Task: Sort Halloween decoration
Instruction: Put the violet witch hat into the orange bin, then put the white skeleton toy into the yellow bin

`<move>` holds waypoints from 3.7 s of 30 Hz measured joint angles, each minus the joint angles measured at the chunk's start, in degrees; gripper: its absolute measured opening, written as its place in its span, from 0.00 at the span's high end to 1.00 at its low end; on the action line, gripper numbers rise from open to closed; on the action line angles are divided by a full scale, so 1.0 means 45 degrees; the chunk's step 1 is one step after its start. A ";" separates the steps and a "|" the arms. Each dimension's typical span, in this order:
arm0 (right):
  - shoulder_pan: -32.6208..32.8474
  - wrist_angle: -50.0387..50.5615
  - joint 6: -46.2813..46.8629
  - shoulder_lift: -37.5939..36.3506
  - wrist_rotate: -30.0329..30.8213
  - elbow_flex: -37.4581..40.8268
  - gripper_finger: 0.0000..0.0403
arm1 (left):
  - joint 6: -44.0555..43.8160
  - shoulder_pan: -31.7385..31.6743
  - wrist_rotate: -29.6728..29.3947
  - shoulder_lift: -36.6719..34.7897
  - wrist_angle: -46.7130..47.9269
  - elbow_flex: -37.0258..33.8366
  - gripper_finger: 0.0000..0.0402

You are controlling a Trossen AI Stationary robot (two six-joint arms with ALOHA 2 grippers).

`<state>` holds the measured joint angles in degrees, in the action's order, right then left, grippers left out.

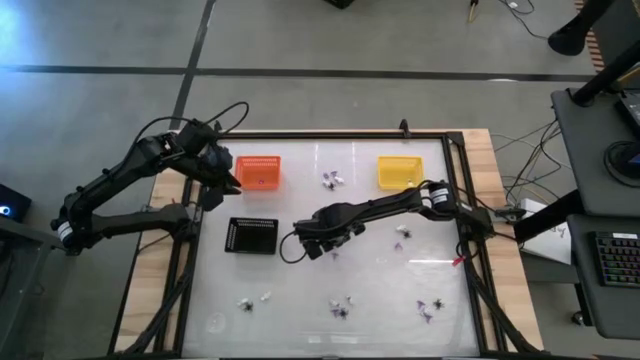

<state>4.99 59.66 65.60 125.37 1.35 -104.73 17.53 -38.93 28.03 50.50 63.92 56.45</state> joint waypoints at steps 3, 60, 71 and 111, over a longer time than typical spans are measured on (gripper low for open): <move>0.0000 -0.0069 0.0000 0.0166 -0.0188 0.0000 0.84 | 0.0003 0.0002 0.0000 -0.0001 0.0000 0.0000 0.76; -0.5118 -0.7138 -0.8612 0.0484 -0.2395 -0.3260 0.98 | -0.3139 -0.0002 -0.2127 0.0010 -0.2545 0.0000 0.76; -0.5672 -0.9502 -0.8712 0.1928 -0.4460 -0.3343 0.98 | -0.4259 -0.0002 -0.2135 0.0029 -0.2550 0.0000 0.76; -0.7277 -0.2211 -1.2563 0.2393 -0.4719 -0.6737 0.77 | -0.4736 0.0027 -0.0976 0.0717 -0.2565 0.0000 0.76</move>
<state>-27.75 49.71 9.07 136.14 -19.89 -135.04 -3.79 -38.81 23.64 53.73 52.38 56.45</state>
